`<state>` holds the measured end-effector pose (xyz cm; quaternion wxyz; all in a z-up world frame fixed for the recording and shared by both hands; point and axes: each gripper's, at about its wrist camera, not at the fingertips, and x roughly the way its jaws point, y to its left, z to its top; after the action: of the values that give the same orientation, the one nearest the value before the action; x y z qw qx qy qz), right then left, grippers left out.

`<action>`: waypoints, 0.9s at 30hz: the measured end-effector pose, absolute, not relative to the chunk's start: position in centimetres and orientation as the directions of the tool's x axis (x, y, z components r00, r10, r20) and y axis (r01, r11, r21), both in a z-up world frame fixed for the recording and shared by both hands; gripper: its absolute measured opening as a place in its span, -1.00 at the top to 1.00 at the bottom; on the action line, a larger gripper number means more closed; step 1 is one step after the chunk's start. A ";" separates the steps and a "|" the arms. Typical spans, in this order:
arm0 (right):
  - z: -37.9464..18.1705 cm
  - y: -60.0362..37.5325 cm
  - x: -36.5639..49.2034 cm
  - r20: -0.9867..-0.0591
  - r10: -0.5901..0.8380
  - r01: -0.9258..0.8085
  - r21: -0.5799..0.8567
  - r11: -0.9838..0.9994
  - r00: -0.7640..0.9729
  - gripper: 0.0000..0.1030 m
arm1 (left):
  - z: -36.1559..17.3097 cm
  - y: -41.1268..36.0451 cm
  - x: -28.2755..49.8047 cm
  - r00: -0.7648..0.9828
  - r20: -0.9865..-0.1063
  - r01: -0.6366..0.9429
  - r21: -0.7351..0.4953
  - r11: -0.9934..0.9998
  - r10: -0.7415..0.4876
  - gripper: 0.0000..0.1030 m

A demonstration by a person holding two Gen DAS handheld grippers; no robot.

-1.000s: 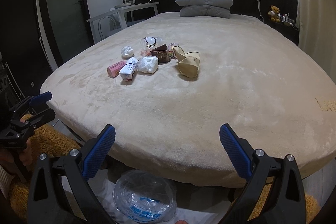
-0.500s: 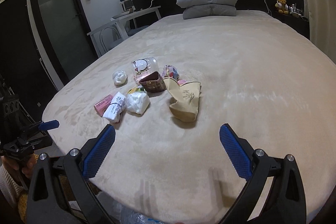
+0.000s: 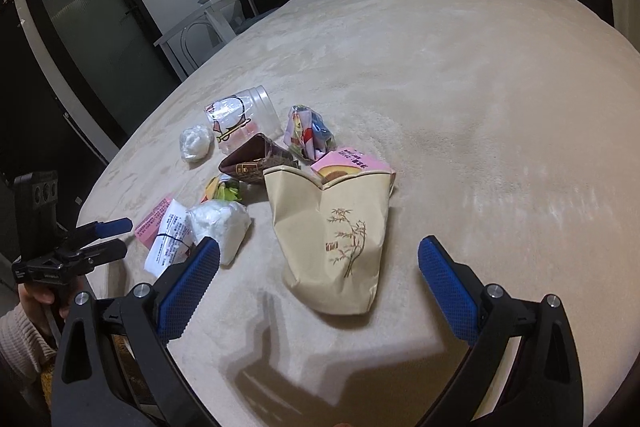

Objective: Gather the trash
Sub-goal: 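Grasp the pink paper tube with the left tool while the right tool grasps the beige paper bag, then carry the pink tube with the left tool toward the floor trash bag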

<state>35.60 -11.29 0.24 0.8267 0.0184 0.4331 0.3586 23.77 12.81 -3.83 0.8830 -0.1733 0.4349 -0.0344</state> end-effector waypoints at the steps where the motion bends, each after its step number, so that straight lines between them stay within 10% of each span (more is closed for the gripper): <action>1: 0.2 -11.2 35.9 -0.703 0.608 -0.578 0.338 0.743 0.369 -0.91 | -4.1 13.2 24.1 0.616 -0.754 -0.098 -0.360 0.928 -0.227 -0.85; 5: -0.2 -11.0 36.9 -0.702 0.617 -0.584 0.349 0.733 0.355 -0.80 | -4.0 13.0 24.5 0.627 -0.742 -0.092 -0.374 0.923 -0.238 -0.84; 11: -0.7 -10.1 37.0 -0.726 0.599 -0.601 0.324 0.731 0.337 -0.29 | -4.7 13.2 25.1 0.609 -0.755 -0.084 -0.365 0.927 -0.242 -0.26; 17: -0.1 -9.9 36.4 -0.725 0.590 -0.613 0.296 0.732 0.355 -0.19 | -5.2 14.0 25.1 0.599 -0.761 -0.087 -0.371 0.925 -0.249 0.45; 27: 2.2 -10.7 33.9 -0.701 0.586 -0.624 0.256 0.739 0.406 -0.18 | -2.8 12.7 23.6 0.658 -0.726 -0.016 -0.279 0.960 -0.200 0.47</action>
<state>33.94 -10.71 2.18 0.8382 -0.0232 0.4084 0.3607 23.61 12.65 -2.77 0.9008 -0.1318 0.4105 -0.0509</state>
